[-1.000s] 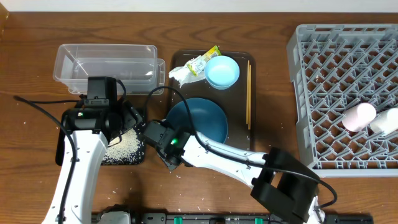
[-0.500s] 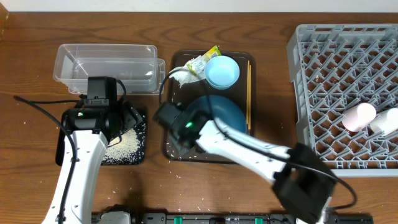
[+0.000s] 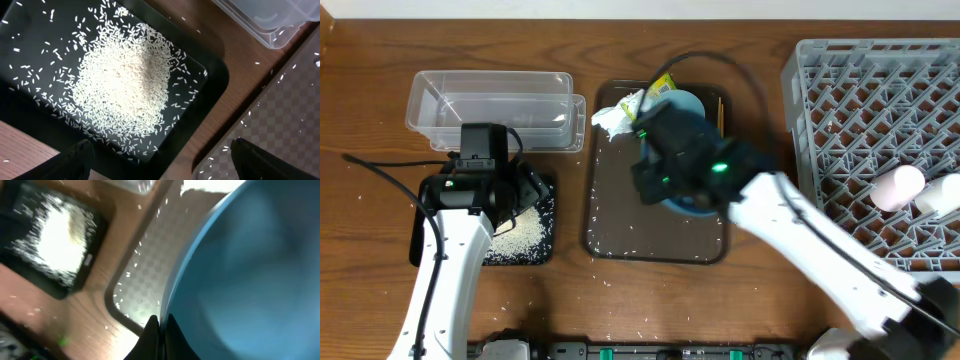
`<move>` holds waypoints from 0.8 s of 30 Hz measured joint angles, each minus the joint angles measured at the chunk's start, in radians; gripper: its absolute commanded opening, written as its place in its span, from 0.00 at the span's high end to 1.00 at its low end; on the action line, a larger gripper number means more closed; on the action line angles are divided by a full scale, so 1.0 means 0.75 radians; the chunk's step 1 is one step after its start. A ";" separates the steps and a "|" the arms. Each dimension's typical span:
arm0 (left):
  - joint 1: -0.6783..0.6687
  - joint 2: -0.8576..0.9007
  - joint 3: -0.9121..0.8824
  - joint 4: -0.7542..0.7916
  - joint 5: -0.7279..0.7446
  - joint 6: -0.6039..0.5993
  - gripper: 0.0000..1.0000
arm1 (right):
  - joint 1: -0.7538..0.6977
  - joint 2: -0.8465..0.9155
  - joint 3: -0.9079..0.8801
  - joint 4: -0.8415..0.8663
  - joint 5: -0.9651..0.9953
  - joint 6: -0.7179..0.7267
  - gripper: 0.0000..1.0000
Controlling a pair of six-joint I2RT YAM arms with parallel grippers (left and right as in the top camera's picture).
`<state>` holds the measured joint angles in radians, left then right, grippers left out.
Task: Sort waste into correct bins and load items into the dishwasher rack
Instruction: 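Lift the blue plate and carry it right over the grey rack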
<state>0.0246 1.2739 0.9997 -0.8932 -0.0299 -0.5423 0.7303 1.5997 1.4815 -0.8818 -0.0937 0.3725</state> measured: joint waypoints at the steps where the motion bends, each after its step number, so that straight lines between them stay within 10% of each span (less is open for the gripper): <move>1: 0.000 0.000 0.000 0.000 -0.001 0.000 0.10 | -0.026 -0.023 0.000 -0.005 -0.010 -0.011 0.99; 24: 0.000 -0.001 0.000 -0.001 0.000 0.000 0.10 | -0.825 -0.151 -0.004 0.106 -0.528 -0.143 0.99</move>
<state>0.0246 1.2736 0.9997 -0.8936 -0.0299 -0.5423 0.1116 1.4864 1.4788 -0.8021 -0.4896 0.2649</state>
